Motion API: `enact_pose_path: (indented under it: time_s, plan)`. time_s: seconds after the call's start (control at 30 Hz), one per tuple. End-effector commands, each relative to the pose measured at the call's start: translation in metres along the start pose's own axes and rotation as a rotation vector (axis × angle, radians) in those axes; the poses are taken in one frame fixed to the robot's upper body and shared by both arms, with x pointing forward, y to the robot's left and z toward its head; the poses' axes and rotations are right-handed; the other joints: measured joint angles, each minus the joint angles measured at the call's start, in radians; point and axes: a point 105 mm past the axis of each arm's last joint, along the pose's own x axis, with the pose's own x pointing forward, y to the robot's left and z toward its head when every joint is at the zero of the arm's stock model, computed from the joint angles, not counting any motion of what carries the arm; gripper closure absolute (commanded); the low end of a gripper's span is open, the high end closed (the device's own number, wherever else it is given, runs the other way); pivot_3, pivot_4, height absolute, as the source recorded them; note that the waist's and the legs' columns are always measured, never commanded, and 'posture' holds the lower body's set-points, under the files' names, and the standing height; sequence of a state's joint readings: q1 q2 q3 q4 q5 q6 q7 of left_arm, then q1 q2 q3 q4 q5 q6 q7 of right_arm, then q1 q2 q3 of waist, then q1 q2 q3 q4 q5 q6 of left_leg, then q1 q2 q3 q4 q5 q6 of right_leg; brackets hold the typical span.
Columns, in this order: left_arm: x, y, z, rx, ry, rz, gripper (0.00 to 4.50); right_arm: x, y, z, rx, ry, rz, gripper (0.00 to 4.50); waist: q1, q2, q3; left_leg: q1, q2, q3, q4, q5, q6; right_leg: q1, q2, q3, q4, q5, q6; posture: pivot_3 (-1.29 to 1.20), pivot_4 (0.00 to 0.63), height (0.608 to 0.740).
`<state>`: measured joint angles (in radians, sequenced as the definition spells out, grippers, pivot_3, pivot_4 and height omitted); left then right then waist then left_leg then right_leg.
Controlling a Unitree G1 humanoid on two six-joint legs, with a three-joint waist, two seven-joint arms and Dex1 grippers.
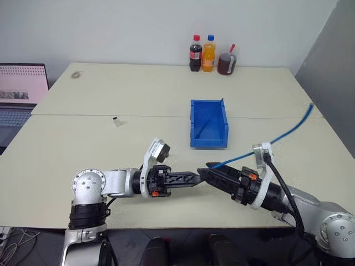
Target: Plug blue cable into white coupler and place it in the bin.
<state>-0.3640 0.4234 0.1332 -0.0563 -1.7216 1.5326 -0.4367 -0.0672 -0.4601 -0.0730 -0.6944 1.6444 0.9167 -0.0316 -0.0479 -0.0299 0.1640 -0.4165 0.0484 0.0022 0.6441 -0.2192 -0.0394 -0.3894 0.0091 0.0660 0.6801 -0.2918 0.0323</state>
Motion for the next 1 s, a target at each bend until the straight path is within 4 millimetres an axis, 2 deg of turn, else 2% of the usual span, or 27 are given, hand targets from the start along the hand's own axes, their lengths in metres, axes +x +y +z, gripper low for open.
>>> enact_pose_path:
  time_s: [0.03,0.33,0.57,0.8,0.9,1.0]
  plan:
    - [0.008,-0.011,-0.001,-0.008,-0.039,-0.031,4.23,0.001,0.012,0.009,0.05,-0.062,0.061,0.41,0.001,0.0,0.0,0.0,0.0,0.0,0.0,0.0,0.0,0.0,-0.001,0.0,0.0,0.0,0.0,0.0,0.15,0.74]
    - [0.012,-0.008,-0.003,-0.018,-0.101,-0.018,4.23,-0.003,0.031,-0.003,0.134,-0.039,0.134,0.41,0.008,0.0,0.0,0.0,-0.002,0.002,-0.001,0.0,0.0,0.0,-0.002,0.001,-0.001,-0.001,-0.001,0.0,0.15,0.74]
    - [0.012,-0.007,-0.004,-0.02,-0.152,-0.02,4.23,-0.005,0.025,-0.006,0.215,-0.112,0.103,0.41,0.009,0.0,0.0,0.0,-0.001,0.002,-0.001,0.0,0.0,0.0,-0.001,0.001,-0.001,-0.002,-0.002,0.0,0.15,0.74]
    - [0.011,-0.008,-0.004,-0.013,-0.151,-0.013,4.23,-0.006,0.02,-0.005,0.218,-0.133,0.089,0.41,0.01,0.0,0.001,0.0,-0.001,0.002,-0.001,0.0,0.0,-0.001,-0.001,0.001,-0.001,-0.002,-0.004,0.0,0.15,0.74]
    - [0.01,-0.008,-0.004,-0.013,-0.151,-0.012,4.23,-0.007,0.021,-0.007,0.223,-0.131,0.092,0.89,0.01,0.0,0.001,0.0,-0.002,0.002,-0.001,0.0,0.0,-0.001,-0.001,0.001,-0.001,-0.002,-0.004,0.0,0.15,0.74]
    - [0.01,-0.007,-0.005,-0.017,-0.155,-0.013,4.23,-0.008,0.022,-0.011,0.235,-0.127,0.098,1.57,0.011,0.0,0.001,0.0,-0.001,0.002,-0.001,0.0,0.0,-0.001,-0.001,0.001,-0.001,-0.003,-0.004,0.0,0.15,0.74]
